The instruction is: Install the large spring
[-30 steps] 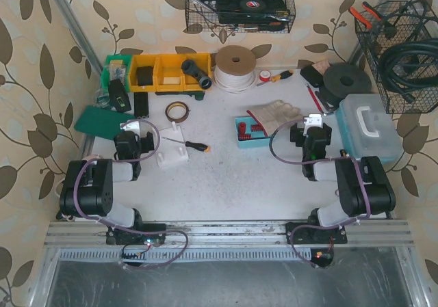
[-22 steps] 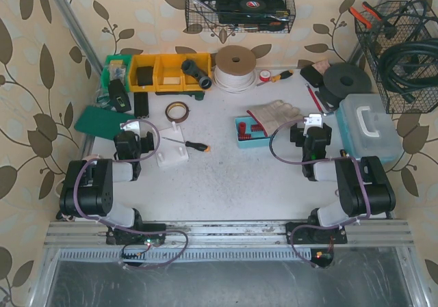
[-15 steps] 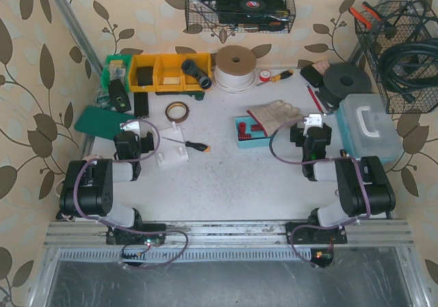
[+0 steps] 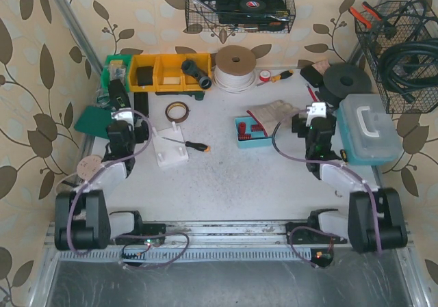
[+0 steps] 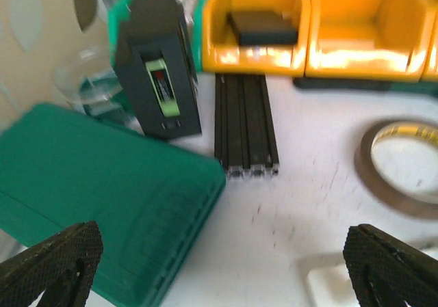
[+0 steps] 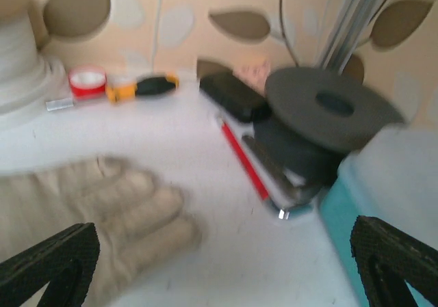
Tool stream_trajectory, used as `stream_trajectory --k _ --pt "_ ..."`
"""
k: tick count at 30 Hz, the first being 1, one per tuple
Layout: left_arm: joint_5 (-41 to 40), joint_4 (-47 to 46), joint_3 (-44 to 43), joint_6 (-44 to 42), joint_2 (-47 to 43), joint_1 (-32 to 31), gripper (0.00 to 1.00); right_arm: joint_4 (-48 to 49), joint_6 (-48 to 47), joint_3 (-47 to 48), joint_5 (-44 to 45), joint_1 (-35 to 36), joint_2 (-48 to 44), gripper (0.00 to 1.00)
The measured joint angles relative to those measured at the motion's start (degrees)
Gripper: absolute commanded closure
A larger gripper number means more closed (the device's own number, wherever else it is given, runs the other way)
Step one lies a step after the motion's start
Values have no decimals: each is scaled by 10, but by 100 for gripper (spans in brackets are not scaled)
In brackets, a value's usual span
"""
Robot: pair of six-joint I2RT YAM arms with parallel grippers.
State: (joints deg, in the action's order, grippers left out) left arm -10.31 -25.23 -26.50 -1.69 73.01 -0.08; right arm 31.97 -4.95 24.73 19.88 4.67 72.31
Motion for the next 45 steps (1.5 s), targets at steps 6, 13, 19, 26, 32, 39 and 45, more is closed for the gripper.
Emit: stream_trajectory --k 6,13,19,26,32,39,45 --pt "-17 181 -101 59 -123 0 2 -182 18 127 -5 0 -97 0" --pt "4 382 -230 171 -193 0 2 -428 95 289 -54 1 -112 0" --pt "96 456 -251 224 -231 0 2 -571 174 348 -92 -2 -101 3" --pt "252 435 -187 257 -252 -2 20 -615 189 348 -207 5 -59 19" --pt "299 404 -162 269 -162 -85 22 -629 157 349 -208 110 -13 33" --pt "255 388 -161 230 -131 -230 21 -640 117 377 -128 212 64 37" --pt "187 374 -140 203 -127 -248 19 -632 96 396 -62 242 119 38"
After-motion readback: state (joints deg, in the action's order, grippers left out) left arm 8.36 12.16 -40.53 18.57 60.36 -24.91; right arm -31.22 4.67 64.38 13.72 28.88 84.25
